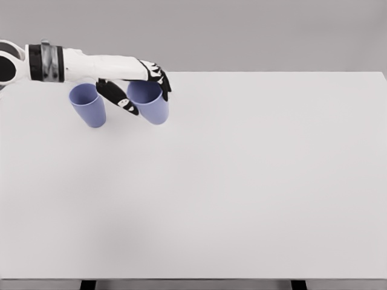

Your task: Place the right cup on the left cup with left arm

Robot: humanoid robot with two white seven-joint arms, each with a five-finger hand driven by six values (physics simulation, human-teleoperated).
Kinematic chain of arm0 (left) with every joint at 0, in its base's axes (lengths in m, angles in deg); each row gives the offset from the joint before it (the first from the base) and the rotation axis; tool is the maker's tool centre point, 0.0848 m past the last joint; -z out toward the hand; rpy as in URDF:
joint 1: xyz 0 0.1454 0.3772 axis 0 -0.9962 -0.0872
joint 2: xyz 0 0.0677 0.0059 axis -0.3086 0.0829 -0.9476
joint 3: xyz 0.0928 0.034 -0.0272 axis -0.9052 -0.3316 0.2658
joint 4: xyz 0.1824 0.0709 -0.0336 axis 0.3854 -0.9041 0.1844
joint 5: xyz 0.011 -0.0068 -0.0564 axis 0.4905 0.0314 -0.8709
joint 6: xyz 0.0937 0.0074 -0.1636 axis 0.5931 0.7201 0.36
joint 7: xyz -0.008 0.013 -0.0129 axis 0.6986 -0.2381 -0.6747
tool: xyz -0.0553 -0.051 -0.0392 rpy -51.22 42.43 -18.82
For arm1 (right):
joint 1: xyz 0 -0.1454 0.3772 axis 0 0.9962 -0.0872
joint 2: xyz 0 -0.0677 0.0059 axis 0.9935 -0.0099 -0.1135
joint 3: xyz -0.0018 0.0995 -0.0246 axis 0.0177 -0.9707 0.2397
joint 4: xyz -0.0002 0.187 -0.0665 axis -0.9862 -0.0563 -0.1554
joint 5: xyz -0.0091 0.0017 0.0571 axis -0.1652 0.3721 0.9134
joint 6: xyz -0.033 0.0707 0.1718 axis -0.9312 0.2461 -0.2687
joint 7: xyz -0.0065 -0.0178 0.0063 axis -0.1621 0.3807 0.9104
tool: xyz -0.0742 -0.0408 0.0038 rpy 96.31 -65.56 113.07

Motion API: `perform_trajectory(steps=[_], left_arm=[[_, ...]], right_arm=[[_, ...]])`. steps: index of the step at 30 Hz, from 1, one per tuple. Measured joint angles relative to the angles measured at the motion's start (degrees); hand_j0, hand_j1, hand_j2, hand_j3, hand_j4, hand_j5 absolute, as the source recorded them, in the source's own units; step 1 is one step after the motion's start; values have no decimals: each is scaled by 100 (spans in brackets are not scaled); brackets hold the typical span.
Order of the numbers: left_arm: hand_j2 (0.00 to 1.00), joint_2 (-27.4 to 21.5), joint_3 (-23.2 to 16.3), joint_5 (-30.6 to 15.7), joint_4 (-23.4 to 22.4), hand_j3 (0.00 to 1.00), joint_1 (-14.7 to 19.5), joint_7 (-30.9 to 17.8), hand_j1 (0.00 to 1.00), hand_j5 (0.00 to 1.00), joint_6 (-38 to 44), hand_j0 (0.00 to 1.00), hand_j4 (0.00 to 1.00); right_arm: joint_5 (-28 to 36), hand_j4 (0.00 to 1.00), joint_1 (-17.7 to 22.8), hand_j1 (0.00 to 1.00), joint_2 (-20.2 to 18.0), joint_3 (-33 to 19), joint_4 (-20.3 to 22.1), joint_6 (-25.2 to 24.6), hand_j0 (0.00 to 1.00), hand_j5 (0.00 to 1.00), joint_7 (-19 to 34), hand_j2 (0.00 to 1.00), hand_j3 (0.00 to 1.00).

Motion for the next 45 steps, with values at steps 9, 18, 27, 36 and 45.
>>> perform_trajectory(steps=[9, 18, 27, 36, 45], left_arm=[[43, -802, -36, -306, 456, 43, 440, -2, 43, 43, 1, 43, 43], [43, -1204, -53, -251, 255, 43, 563, -4, 43, 43, -3, 43, 43], [43, -1256, -183, -231, -180, 43, 765, -2, 43, 43, -1, 43, 43], [44, -1328, -501, -198, -594, 44, 791, -3, 44, 44, -2, 44, 44], [44, -1097, -791, -180, -969, 44, 818, -1, 44, 44, -2, 44, 44]], right_arm=[[0, 100, 0, 100, 0, 0, 0, 0, 100, 100, 0, 100, 100], [0, 100, 0, 100, 0, 0, 0, 0, 100, 100, 0, 100, 100], [-1, 100, 0, 100, 0, 0, 0, 0, 100, 100, 0, 100, 100], [-2, 100, 0, 100, 0, 0, 0, 0, 100, 100, 0, 100, 100], [-1, 100, 0, 100, 0, 0, 0, 0, 100, 100, 0, 100, 100]])
